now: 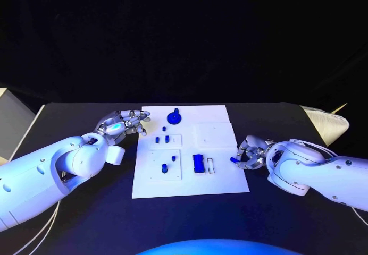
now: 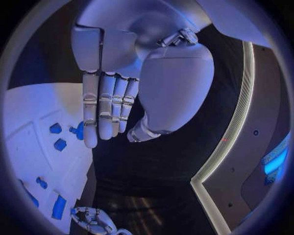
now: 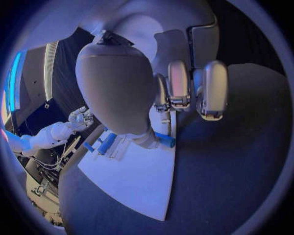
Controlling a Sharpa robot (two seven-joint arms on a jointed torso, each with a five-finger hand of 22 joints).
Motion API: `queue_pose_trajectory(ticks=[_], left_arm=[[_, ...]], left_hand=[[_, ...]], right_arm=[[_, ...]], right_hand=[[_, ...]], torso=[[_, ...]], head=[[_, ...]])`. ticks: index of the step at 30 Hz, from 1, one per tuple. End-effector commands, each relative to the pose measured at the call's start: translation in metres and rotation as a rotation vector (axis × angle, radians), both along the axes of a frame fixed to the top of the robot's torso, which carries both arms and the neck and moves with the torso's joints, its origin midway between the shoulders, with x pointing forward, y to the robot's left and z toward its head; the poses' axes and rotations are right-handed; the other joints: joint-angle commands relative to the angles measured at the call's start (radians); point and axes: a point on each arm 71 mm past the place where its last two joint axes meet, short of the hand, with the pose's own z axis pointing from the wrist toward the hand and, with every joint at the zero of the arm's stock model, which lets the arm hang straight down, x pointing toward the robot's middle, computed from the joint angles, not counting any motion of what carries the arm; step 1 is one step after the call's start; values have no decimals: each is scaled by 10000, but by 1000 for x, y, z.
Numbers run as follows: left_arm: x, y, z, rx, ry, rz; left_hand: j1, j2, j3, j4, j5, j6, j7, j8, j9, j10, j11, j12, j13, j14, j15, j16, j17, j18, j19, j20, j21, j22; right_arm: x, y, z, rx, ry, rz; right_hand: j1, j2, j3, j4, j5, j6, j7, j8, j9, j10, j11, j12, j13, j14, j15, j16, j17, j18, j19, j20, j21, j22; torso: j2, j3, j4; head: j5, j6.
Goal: Assemble the parts on the task board
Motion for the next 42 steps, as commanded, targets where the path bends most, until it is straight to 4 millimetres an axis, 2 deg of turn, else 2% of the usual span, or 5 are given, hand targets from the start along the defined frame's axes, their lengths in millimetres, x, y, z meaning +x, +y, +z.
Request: queue_pose_trajectory(ticks=[1,17,26,33,42], left_arm=[[-1,-2,1,-129,-86,-133],[-1,-5,0,-109,-26,-264],[-1,-4,0,-66,-36,-258],[-1,-4,0,-65,-38,-270],[-1,-4,0,-74,-35,-292]], left_hand=[[-20,30,-7,60,1,-3,14,47,23,-88,-16,61,-15,-22,-38,-29,-20,68,77,5,-62,-25],[3,41,2,55,5,-5,9,47,24,-90,-20,62,-16,-24,-41,-29,-22,69,82,3,-68,-29],[3,41,2,55,5,-5,9,47,24,-90,-20,62,-16,-24,-41,-29,-22,69,82,3,-68,-29],[33,45,8,49,6,-7,8,50,28,-97,-21,63,-18,-29,-44,-29,-25,70,89,0,-77,-36],[33,45,8,49,6,-7,8,50,28,-97,-21,63,-18,-29,-44,-29,-25,70,89,0,-77,-36]], right_arm=[[-8,1,-7,957,808,-536],[-12,31,7,2449,1177,-639],[-11,47,1,2538,1354,-514],[-10,56,-3,2290,1196,-161],[-8,64,-4,2214,1088,32]], right_hand=[[-194,-40,662,-540,-203,10,3,87,135,646,-86,-16,2119,1045,-98,43,2633,-140,531,-63,41,1379],[-1172,-236,785,-384,-408,-26,9,155,290,661,-77,-14,2127,1045,-92,43,2633,-138,534,-63,10,1393],[-1672,-177,565,-314,-952,15,-5,163,329,683,-86,25,2149,1045,-98,43,2633,-143,549,-64,28,1421],[-2205,-76,262,-274,-1648,41,9,115,314,687,-69,22,2153,1045,-85,43,2633,-141,552,-53,4,1428],[-2505,-48,34,-279,-1384,70,11,98,311,695,-68,33,2160,1045,-85,43,2633,-144,559,-52,10,1444]], torso=[[-4,-5,1],[13,-7,5],[6,-5,5],[10,8,9],[12,15,3]], head=[[9,26],[-25,38],[-17,-3],[-4,-5],[-4,-14]])
